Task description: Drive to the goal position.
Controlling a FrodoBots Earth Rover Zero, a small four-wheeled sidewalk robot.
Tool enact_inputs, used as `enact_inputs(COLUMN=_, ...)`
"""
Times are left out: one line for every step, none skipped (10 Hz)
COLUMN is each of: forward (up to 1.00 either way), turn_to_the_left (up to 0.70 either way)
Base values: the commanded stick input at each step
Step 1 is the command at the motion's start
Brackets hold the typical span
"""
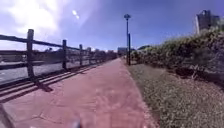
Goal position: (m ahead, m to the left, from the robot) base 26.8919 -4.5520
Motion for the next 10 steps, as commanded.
enact_inputs(forward=0.7, turn_to_the_left=0.0)
enact_inputs(forward=0.7, turn_to_the_left=0.0)
enact_inputs(forward=0.7, turn_to_the_left=0.0)
enact_inputs(forward=0.7, turn_to_the_left=0.0)
enact_inputs(forward=0.7, turn_to_the_left=0.0)
enact_inputs(forward=0.7, turn_to_the_left=0.0)
enact_inputs(forward=0.7, turn_to_the_left=0.0)
enact_inputs(forward=0.7, turn_to_the_left=0.0)
enact_inputs(forward=0.7, turn_to_the_left=0.0)
enact_inputs(forward=0.7, turn_to_the_left=0.0)
